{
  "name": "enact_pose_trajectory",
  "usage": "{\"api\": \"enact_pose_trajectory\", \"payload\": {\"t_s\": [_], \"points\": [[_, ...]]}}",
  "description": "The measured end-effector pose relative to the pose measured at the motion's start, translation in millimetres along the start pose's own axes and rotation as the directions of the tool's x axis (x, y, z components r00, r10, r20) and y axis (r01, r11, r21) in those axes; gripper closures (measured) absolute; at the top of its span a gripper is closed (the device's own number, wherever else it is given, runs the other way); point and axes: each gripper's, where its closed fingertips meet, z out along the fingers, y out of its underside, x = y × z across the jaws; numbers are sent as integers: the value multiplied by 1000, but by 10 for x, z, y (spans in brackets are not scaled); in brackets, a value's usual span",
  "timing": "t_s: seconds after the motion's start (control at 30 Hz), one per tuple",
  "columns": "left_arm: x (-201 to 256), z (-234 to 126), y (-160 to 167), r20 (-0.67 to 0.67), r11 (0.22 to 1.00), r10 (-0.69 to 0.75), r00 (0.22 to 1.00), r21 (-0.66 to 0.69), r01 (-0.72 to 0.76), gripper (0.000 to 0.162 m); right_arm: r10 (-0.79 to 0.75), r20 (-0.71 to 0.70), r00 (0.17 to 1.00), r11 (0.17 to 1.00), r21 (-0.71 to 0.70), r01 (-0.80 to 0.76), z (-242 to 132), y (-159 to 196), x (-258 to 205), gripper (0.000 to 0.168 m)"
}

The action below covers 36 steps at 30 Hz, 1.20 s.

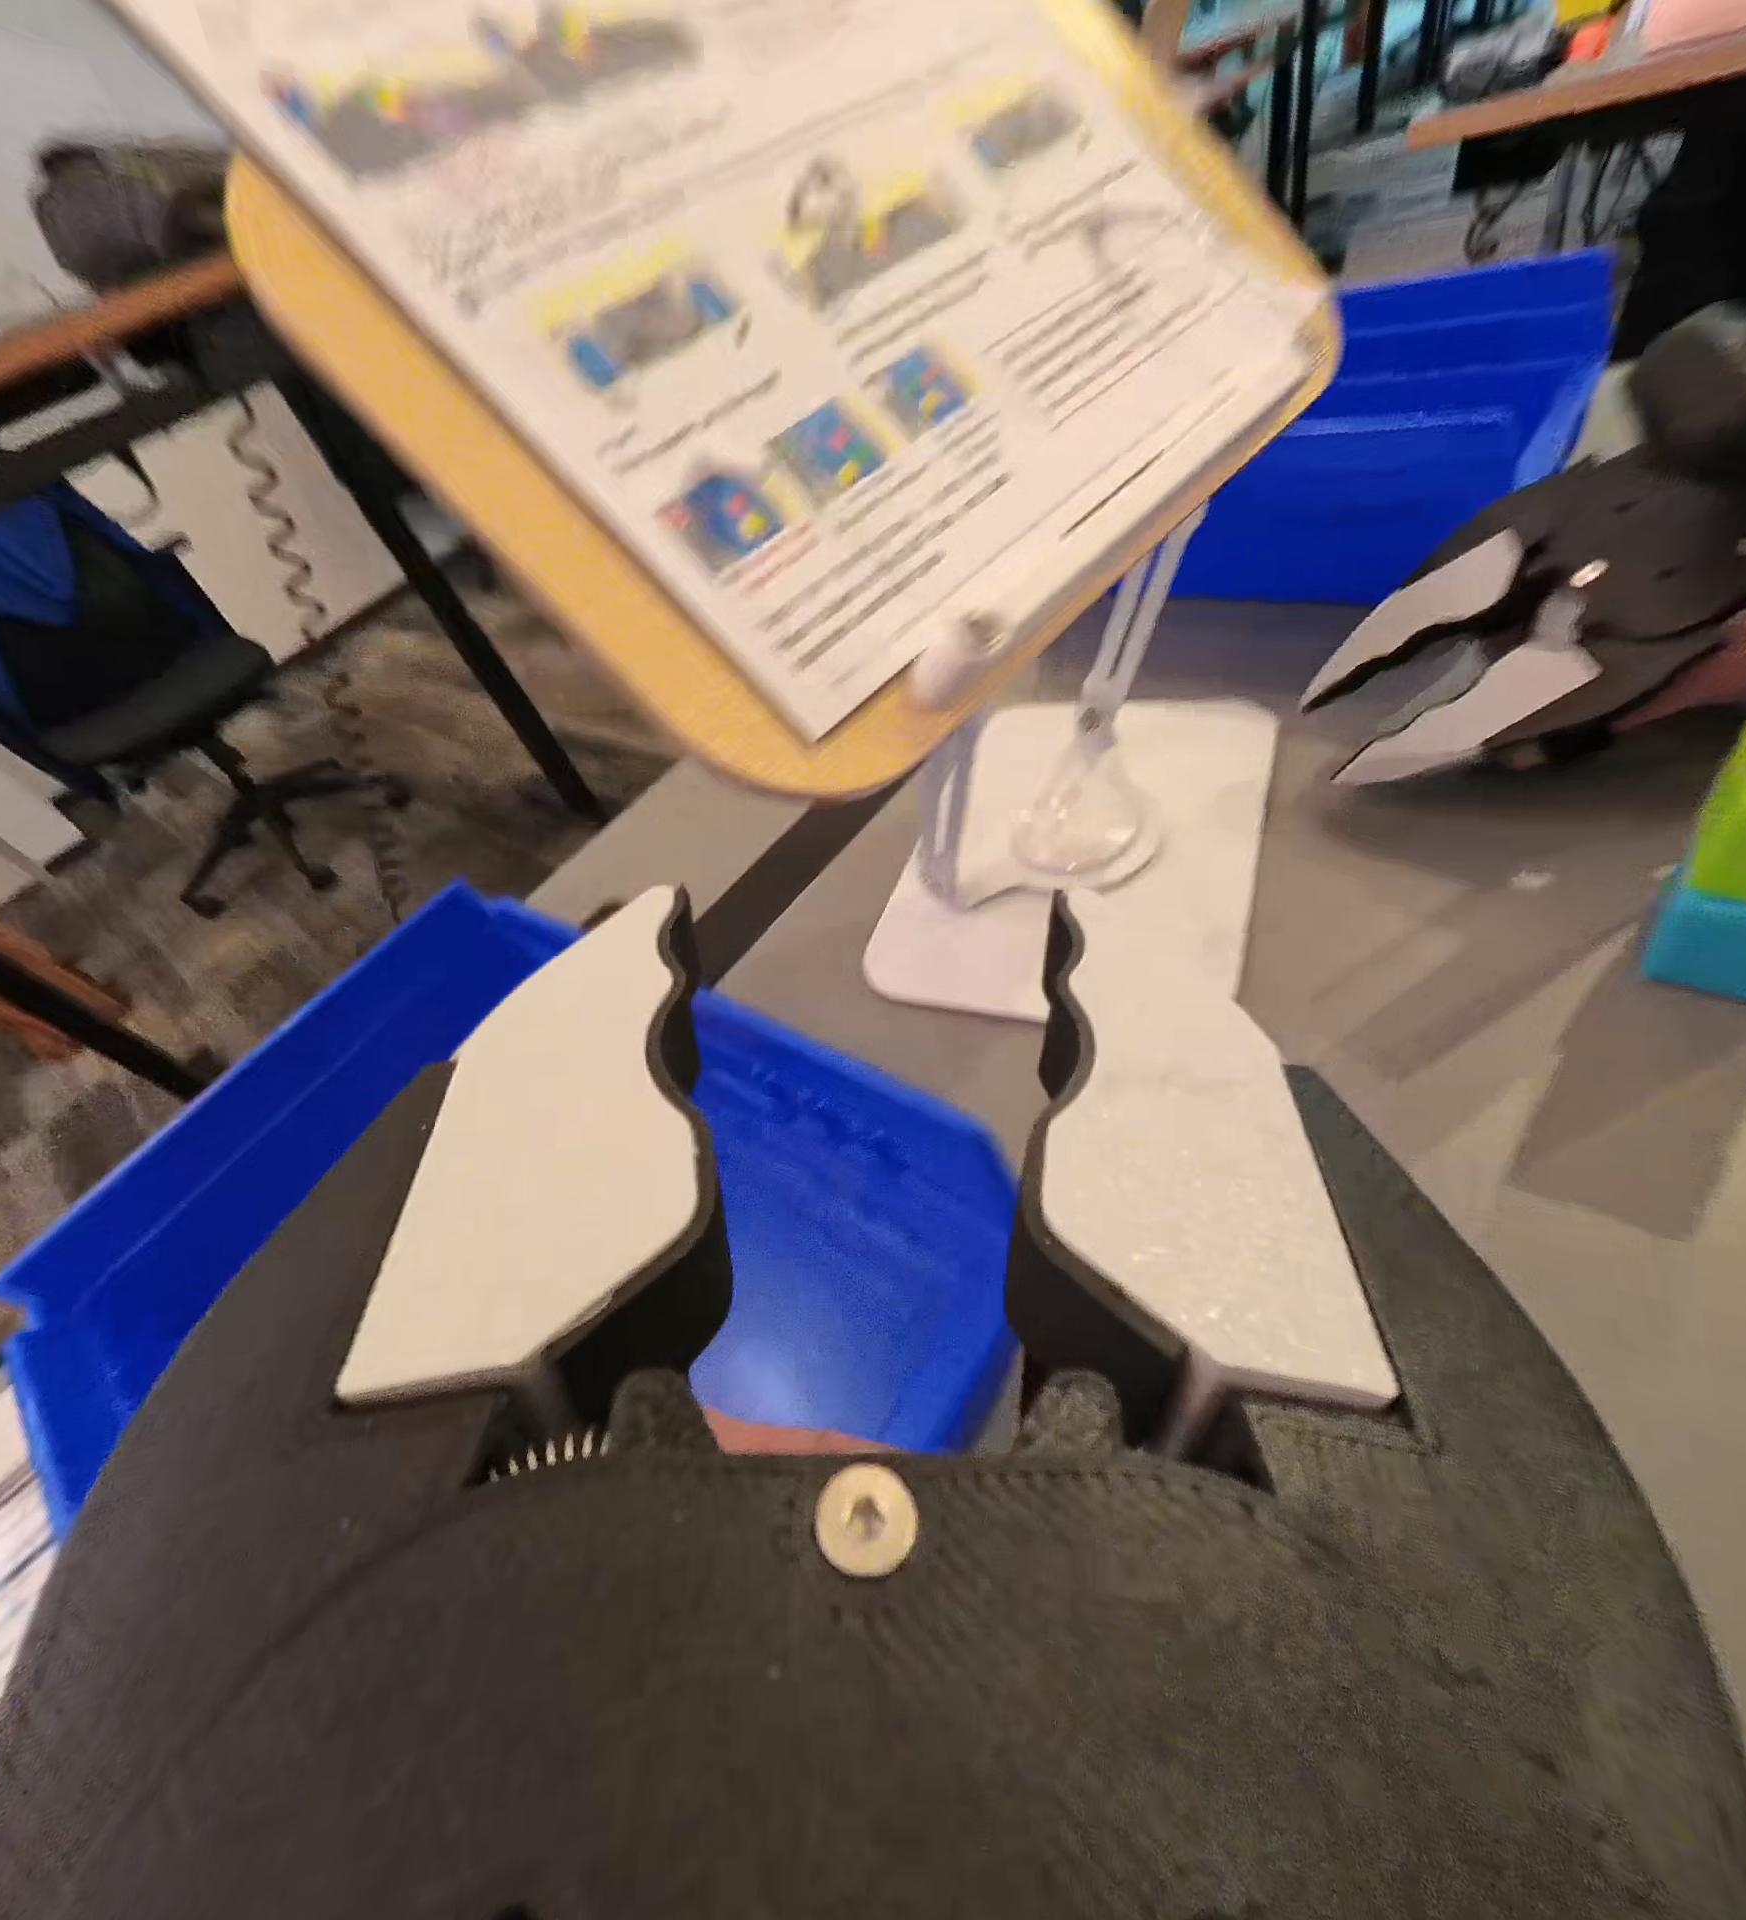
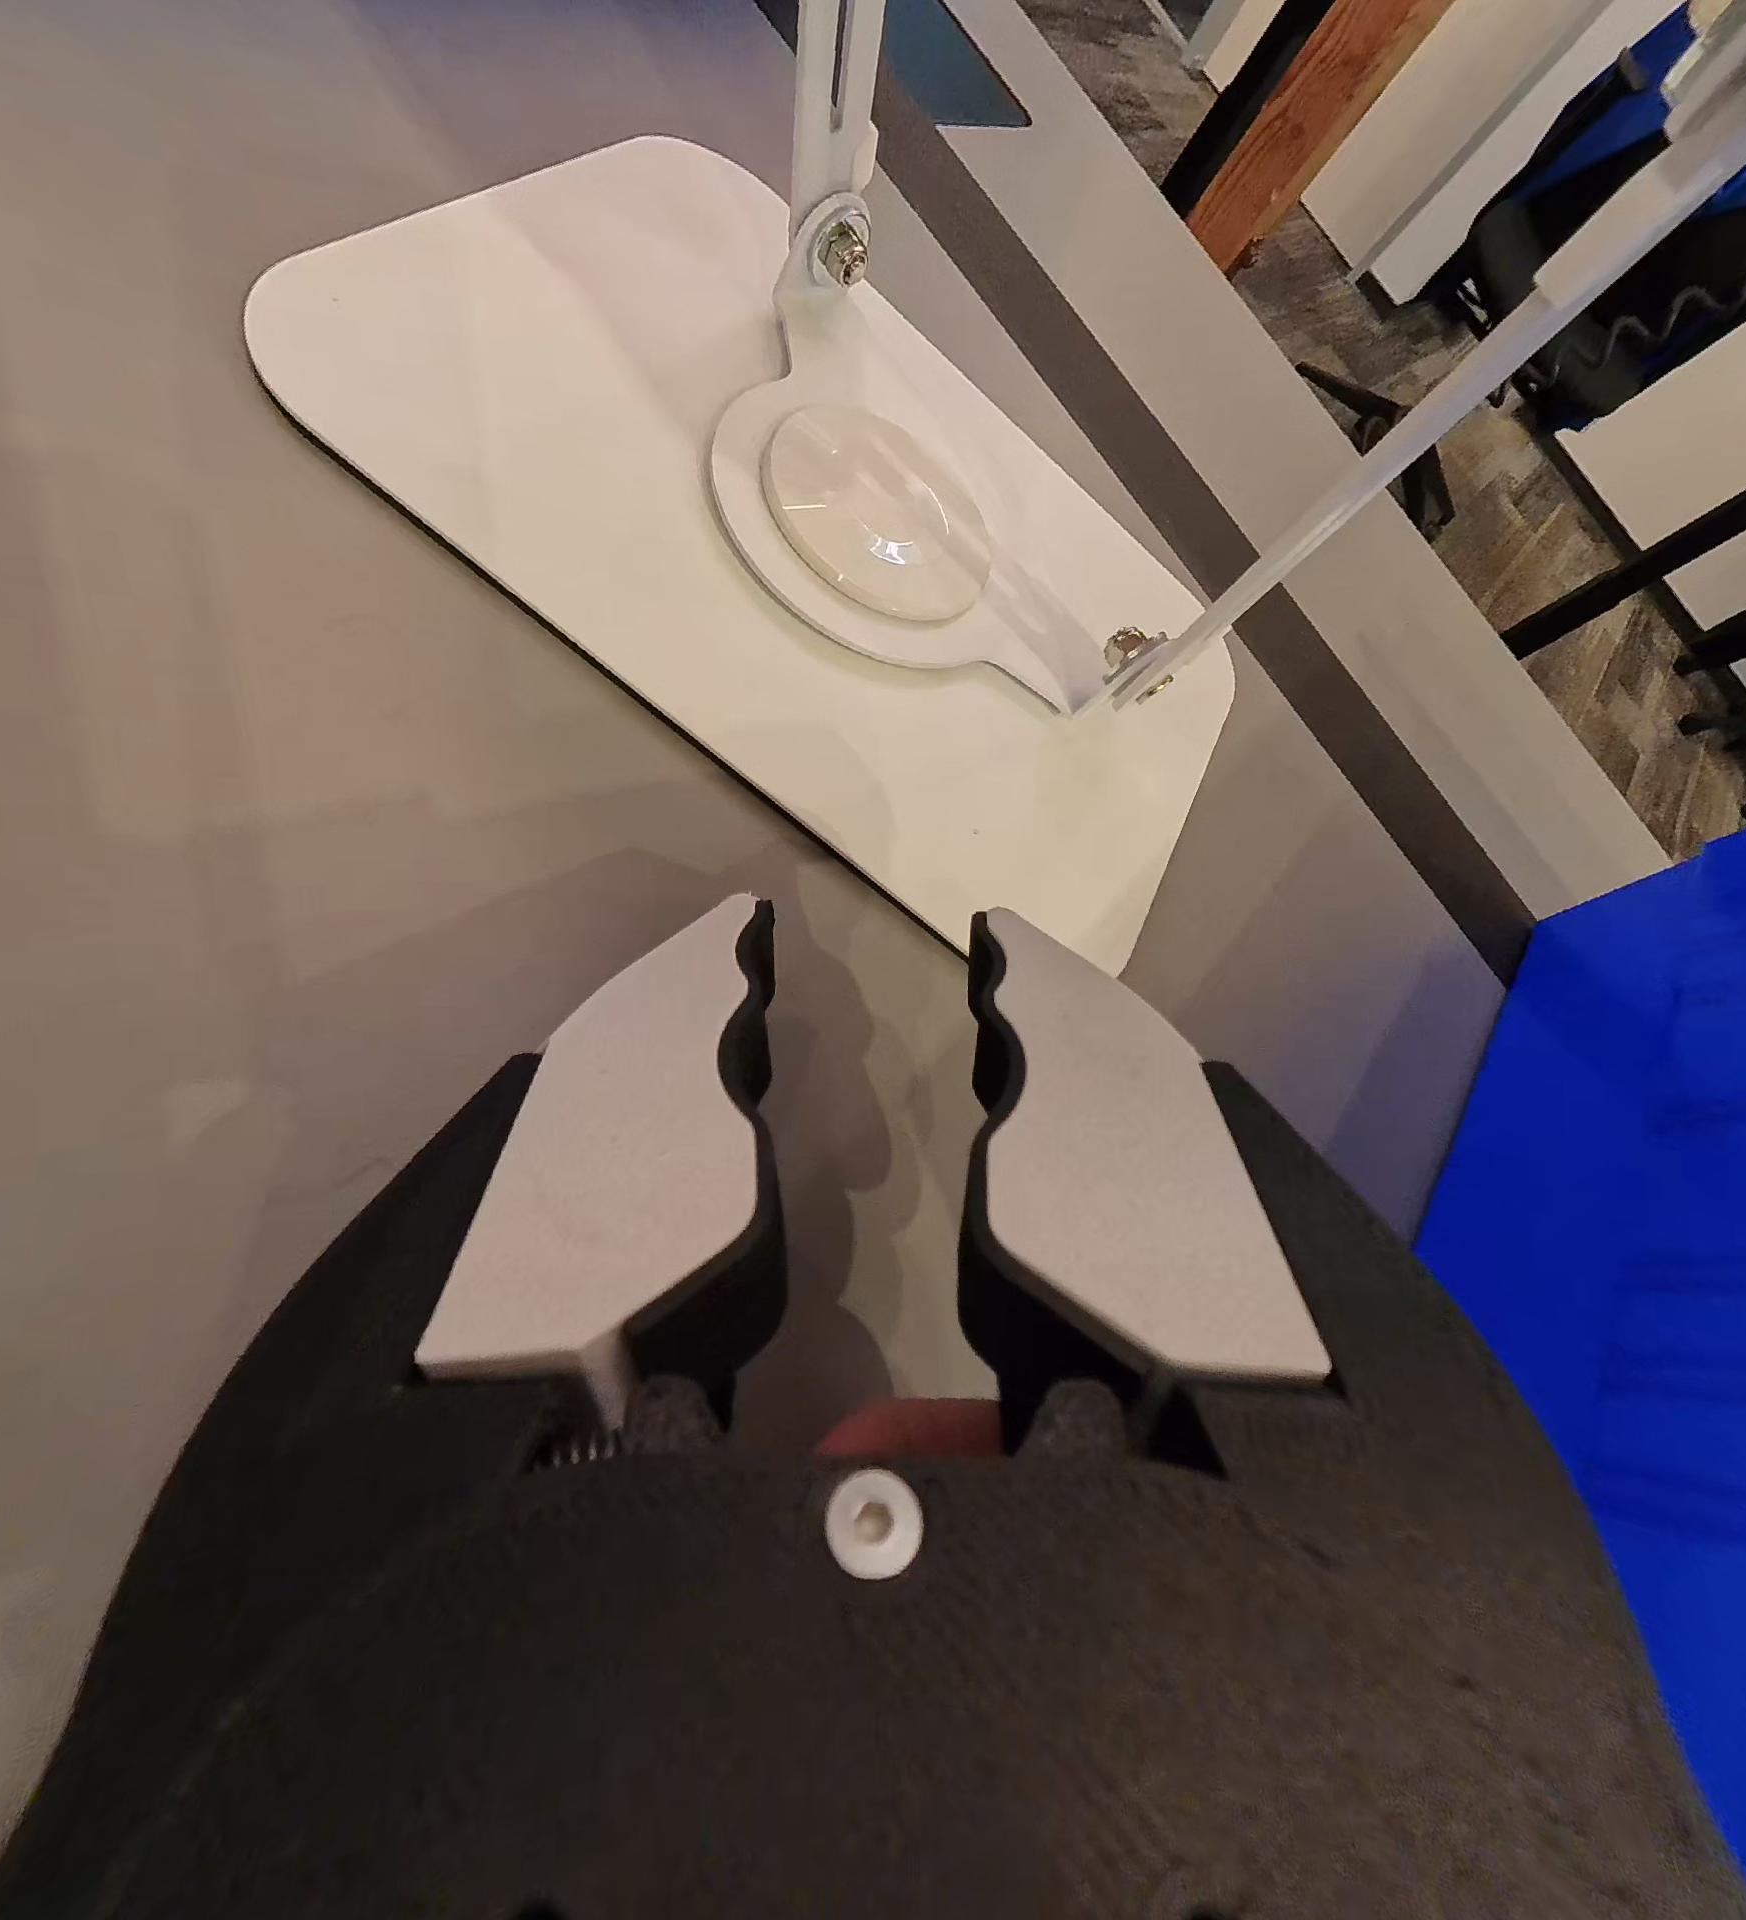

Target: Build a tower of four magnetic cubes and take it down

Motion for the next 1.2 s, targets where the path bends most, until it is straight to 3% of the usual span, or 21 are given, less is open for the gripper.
{"api": "enact_pose_trajectory", "payload": {"t_s": [0.2, 0.37, 0.7, 1.03, 1.2], "points": [[-788, 353, 635, -33, 953, 97, 995, -286, -103, 102, 4, 7, 1000, 1000, -1, -4, 1, 3, -2, 132], [-1202, 661, 992, -53, 924, 48, 997, -377, -65, 106, 2, 8, 1000, 1000, -1, -2, 1, 2, -5, 133], [-1343, 1004, 1629, -252, 753, 130, 959, -604, -261, 102, -1, 13, 1000, 1000, 0, 1, 1, 1, -13, 134], [-1313, 1181, 2040, -364, 617, 106, 925, -706, -348, 105, -6, 13, 1000, 1000, 2, 6, -1, -1, -19, 135], [-1259, 1228, 2015, -352, 641, 49, 935, -706, -300, 109, -6, 13, 1000, 1000, 2, 6, -1, -1, -20, 135]]}}
